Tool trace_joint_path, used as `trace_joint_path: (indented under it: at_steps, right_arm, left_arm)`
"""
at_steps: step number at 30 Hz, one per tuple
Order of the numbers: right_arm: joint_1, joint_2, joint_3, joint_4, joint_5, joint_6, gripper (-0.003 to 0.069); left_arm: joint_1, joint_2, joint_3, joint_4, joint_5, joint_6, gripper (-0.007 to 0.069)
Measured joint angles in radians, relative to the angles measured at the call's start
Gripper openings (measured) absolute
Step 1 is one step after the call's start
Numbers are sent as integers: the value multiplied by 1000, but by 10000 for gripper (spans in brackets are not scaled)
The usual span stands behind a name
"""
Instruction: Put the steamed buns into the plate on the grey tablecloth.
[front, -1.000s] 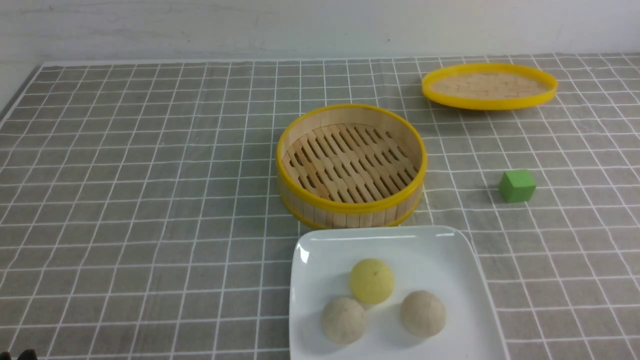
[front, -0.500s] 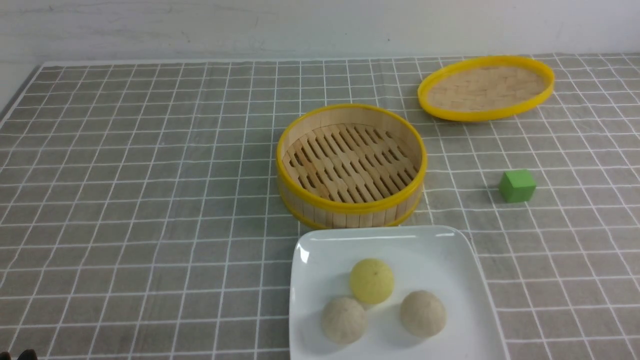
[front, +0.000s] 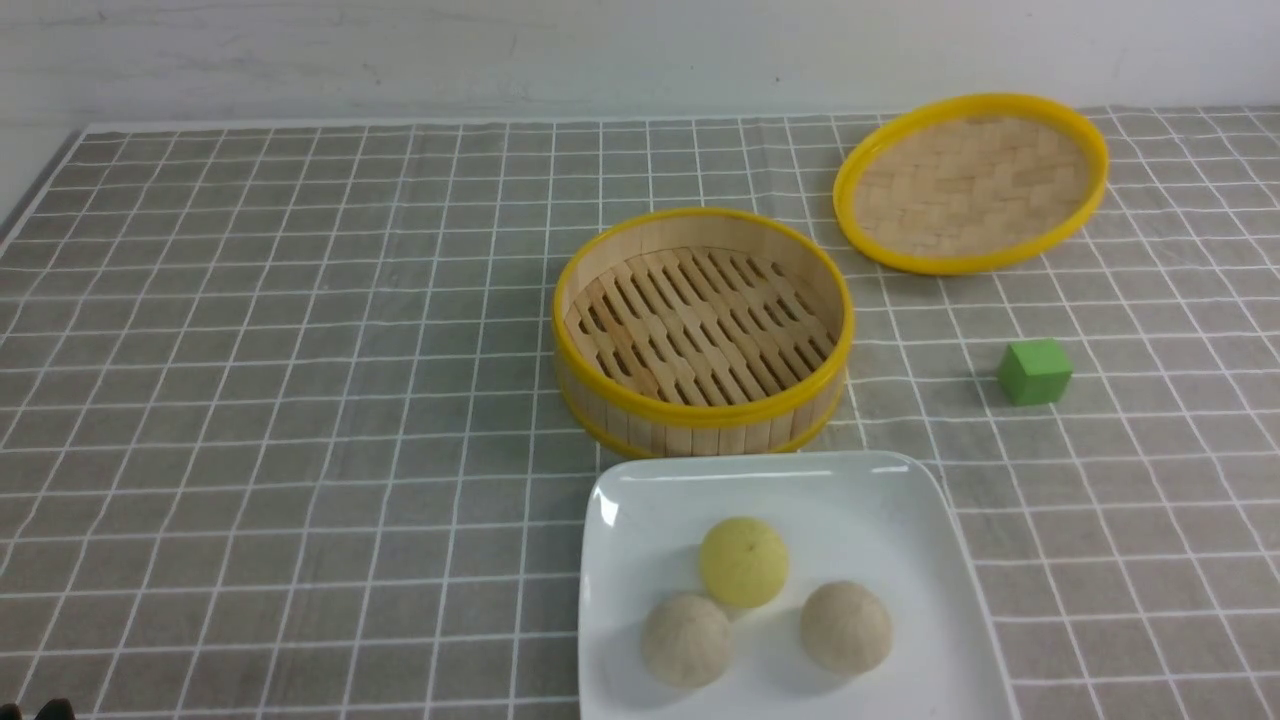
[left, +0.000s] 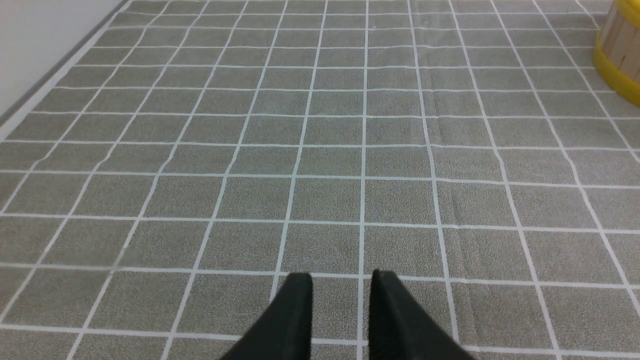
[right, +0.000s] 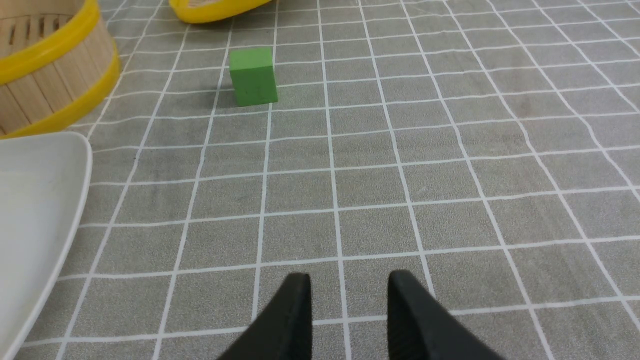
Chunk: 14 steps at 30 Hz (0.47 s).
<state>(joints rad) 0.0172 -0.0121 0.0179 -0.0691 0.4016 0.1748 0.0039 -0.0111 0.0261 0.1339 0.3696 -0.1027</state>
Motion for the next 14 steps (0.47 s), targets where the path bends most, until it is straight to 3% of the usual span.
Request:
trace_joint_path:
  at_steps: [14]
  right_arm:
    - [0,0,0,0,0,0,239]
  left_arm:
    - [0,0,0,0,0,0,212]
